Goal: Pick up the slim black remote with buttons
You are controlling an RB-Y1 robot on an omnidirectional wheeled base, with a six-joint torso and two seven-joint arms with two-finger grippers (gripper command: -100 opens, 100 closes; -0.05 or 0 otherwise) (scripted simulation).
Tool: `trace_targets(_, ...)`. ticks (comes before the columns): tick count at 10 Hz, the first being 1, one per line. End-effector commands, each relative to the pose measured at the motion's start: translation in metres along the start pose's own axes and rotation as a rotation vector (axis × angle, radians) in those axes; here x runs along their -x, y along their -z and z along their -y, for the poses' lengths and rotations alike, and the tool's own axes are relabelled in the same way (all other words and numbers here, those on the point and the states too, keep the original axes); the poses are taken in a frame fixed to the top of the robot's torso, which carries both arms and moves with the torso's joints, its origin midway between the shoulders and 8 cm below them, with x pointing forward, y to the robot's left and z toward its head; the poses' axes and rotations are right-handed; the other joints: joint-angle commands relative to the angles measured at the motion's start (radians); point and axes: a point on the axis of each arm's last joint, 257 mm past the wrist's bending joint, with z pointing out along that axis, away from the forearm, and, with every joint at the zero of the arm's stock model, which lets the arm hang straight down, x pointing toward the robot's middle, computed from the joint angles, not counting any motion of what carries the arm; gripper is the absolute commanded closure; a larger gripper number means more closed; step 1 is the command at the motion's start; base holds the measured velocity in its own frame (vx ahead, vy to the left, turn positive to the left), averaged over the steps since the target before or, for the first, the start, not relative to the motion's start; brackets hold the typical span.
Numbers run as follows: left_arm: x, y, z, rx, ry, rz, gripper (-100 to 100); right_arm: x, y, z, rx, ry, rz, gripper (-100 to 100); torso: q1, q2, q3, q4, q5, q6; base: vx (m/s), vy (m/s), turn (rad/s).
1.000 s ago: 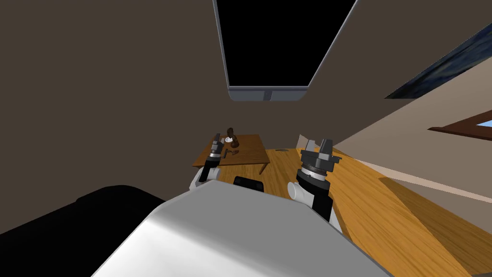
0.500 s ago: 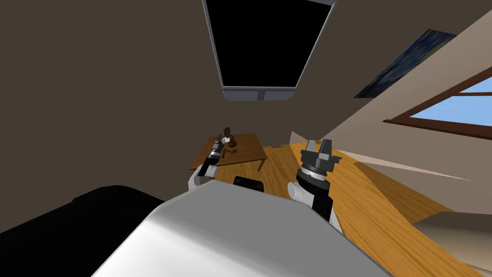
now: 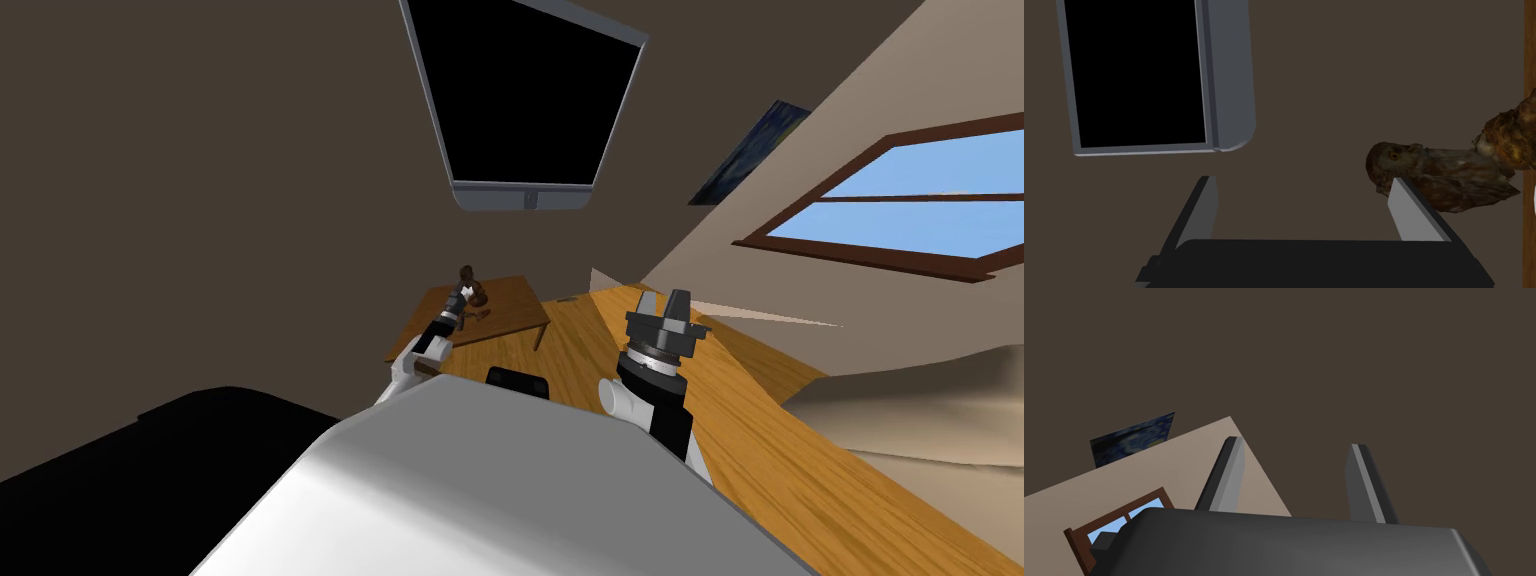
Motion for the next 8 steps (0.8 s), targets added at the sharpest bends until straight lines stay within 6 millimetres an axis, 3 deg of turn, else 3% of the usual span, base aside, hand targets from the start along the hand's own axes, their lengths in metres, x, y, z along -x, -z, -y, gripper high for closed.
trace_targets(1,0.009,-0.008,-0.023,0.067,0.001,-0.012,-100,0.000,0.000,0.000,0.000,0.000,0.000,0,0.000,0.000,0.000,0.000,0.000,0.000,0.006,0.024,-0.151)
trace_targets(3,0.010,-0.008,-0.025,0.074,0.008,-0.011,-100,0.000,0.000,0.000,0.000,0.000,0.000,0,0.000,-0.002,-0.001,-0.001,0.000,0.000,-0.004,0.022,-0.061)
trace_targets(4,0.016,-0.012,-0.044,0.135,0.013,-0.020,-100,0.000,0.000,0.000,0.000,0.000,0.000,0,-0.002,-0.003,-0.002,-0.001,0.000,0.000,0.002,0.009,-0.059)
trace_targets(8,0.016,-0.012,-0.044,0.135,0.013,-0.020,-100,0.000,0.000,0.000,0.000,0.000,0.000,0,-0.001,-0.002,-0.002,-0.001,0.000,0.000,-0.001,0.011,-0.052)
